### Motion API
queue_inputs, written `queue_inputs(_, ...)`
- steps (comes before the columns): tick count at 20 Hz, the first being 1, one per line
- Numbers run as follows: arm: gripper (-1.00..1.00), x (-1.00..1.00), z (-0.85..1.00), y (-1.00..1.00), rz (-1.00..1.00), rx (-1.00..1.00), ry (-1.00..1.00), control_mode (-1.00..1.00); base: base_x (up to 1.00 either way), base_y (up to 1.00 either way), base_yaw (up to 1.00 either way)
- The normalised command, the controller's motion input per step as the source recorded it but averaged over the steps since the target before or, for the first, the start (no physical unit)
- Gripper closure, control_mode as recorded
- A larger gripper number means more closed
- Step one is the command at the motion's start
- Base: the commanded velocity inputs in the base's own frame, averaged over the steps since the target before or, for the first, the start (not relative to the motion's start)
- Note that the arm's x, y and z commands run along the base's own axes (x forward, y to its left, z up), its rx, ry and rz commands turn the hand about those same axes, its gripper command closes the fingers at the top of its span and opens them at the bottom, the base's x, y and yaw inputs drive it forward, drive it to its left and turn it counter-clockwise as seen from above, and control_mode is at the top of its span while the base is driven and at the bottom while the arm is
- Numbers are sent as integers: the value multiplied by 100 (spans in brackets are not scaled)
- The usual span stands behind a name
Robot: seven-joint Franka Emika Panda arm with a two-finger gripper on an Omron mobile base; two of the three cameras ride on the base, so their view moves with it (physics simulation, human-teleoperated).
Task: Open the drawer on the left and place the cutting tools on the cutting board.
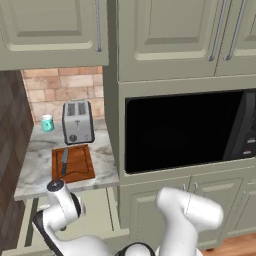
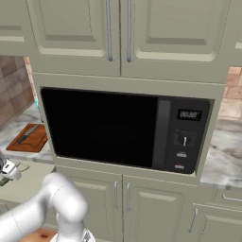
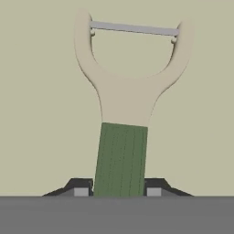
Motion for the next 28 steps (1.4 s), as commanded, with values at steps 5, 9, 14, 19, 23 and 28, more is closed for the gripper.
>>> queue_inputs(5,100,-75,52,0,0,6,5,-100,0,0,0)
queue_inputs(9,100,-69,51,0,0,6,10,-100,0,0,0)
queue_inputs(14,100,-22,91,-3,-4,4,1,-100,0,0,0)
queue_inputs(19,100,-1,97,-12,-5,0,0,-100,0,0,0)
queue_inputs(23,100,5,79,-24,-9,0,0,-100,0,0,0)
queue_inputs(28,100,45,56,-27,-10,0,0,-100,0,0,0)
